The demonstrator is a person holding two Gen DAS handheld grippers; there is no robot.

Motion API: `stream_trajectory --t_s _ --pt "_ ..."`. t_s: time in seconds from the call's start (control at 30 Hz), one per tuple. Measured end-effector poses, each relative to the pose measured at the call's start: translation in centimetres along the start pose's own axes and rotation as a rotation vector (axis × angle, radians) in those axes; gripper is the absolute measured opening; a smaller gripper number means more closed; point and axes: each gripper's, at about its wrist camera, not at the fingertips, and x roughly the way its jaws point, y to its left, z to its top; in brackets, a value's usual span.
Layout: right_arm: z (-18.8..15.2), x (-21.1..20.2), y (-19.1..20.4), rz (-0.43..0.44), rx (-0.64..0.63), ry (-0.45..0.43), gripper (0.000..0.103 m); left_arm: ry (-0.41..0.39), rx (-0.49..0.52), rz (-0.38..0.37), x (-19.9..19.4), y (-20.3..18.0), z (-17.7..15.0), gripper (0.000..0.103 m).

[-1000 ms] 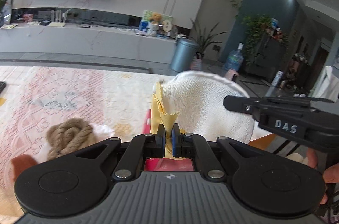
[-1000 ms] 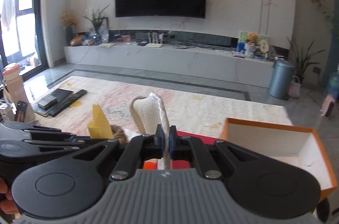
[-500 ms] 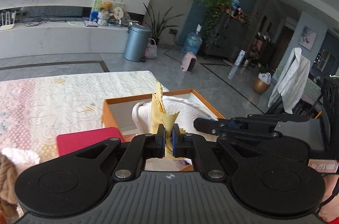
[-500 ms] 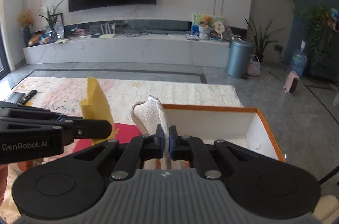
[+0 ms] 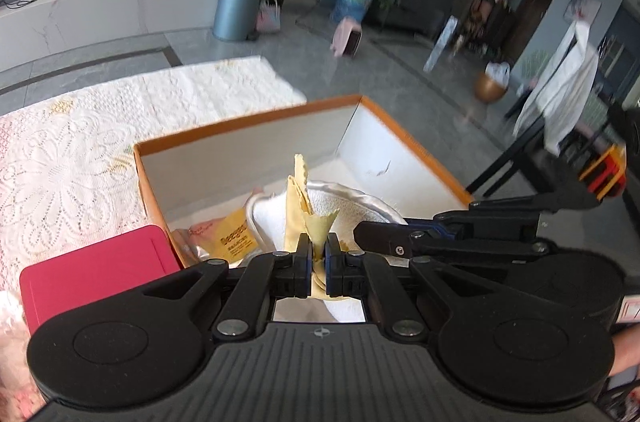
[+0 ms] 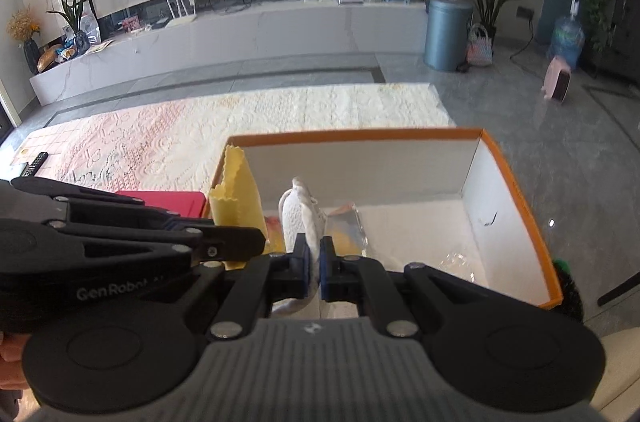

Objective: Organize soft objects
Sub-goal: 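Carry the yellow cloth and beige pad into the orange box and open both tools, then move both tools back over the remaining soft items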

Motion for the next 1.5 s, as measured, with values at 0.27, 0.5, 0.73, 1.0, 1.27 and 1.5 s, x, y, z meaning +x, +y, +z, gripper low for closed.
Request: stream_trajectory --t_s 0.27,0.5,0.73,1.0,1.27,1.5 --pt "-0.7 4.1 -1.1 0.004 0.001 0.161 0.002 0.118 0.115 0.092 2.4 -1.0 -0.5 0.006" --pt "-1.7 6.6 -1.3 -0.001 -0.062 0.318 0.003 0.215 0.187 0.137 4.4 -2.0 -0.8 0.009" --pt "-1.6 8.2 -2.0 0.003 -0.045 0.381 0.006 0.254 0.193 0.177 5.0 -1.6 -1.1 0.022" --pt "-1.0 6.8 -2.0 -0.023 -0.085 0.354 0.036 0.173 0.122 0.184 3.5 -0.8 -0.2 0.056" --pt "-0.2 3.7 -2.4 -0.043 -0.100 0.304 0.066 0.125 0.065 0.132 0.9 -0.3 0.3 0.067" --pt "-0.2 0.6 -1.6 -0.076 -0.098 0.214 0.074 0.047 0.008 0.079 -1.9 -0.5 -0.3 0.067"
